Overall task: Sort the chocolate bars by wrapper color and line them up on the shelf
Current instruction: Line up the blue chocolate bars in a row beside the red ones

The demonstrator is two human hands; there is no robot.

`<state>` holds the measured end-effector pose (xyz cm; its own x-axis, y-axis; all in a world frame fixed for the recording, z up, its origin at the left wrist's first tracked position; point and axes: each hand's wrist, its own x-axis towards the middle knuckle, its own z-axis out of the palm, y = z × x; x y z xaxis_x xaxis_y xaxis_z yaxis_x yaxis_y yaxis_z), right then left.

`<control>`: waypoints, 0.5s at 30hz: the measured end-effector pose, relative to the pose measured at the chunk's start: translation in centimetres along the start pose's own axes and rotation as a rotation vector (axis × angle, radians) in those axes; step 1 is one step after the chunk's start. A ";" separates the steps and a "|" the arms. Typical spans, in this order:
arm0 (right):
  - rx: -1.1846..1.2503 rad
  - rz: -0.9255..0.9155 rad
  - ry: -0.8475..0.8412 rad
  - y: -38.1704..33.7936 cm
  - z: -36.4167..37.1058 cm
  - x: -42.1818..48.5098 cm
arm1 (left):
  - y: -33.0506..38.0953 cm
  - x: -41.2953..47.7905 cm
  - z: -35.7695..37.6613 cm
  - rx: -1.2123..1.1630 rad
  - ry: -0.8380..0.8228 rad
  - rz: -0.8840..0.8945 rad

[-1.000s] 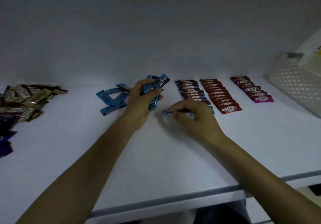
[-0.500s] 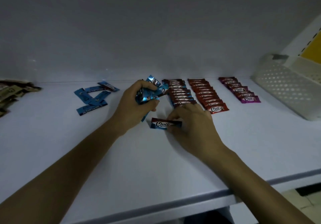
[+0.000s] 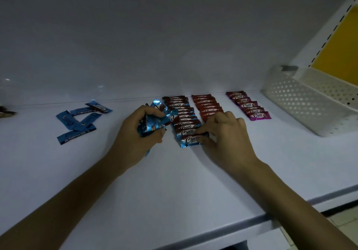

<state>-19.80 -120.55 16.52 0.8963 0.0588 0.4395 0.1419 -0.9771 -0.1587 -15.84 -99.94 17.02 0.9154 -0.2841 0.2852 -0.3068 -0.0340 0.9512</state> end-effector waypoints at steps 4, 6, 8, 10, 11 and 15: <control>-0.005 0.000 0.013 -0.3 -0.1 0.3 | -0.1 0.0 0.0 -0.012 0.005 -0.003; -0.006 -0.002 0.004 -0.3 0.0 0.4 | -0.1 -0.1 -0.1 -0.015 0.009 -0.001; -0.016 -0.014 0.003 -0.2 0.1 0.4 | -0.1 -0.2 0.0 -0.013 0.010 0.001; -0.028 -0.025 -0.001 -0.3 0.1 0.5 | 0.1 -0.3 0.0 -0.019 0.004 -0.006; -0.029 -0.021 -0.002 -0.4 0.1 0.6 | 0.1 -0.3 0.0 -0.022 0.004 -0.005; 0.079 -0.013 0.054 -0.9 -0.1 0.5 | 0.2 -0.3 -0.1 -0.066 0.022 -0.007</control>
<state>-19.49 -119.67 17.02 0.8705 0.0585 0.4887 0.1883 -0.9569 -0.2209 -16.13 -99.73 17.18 0.9231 -0.2629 0.2806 -0.2836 0.0276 0.9586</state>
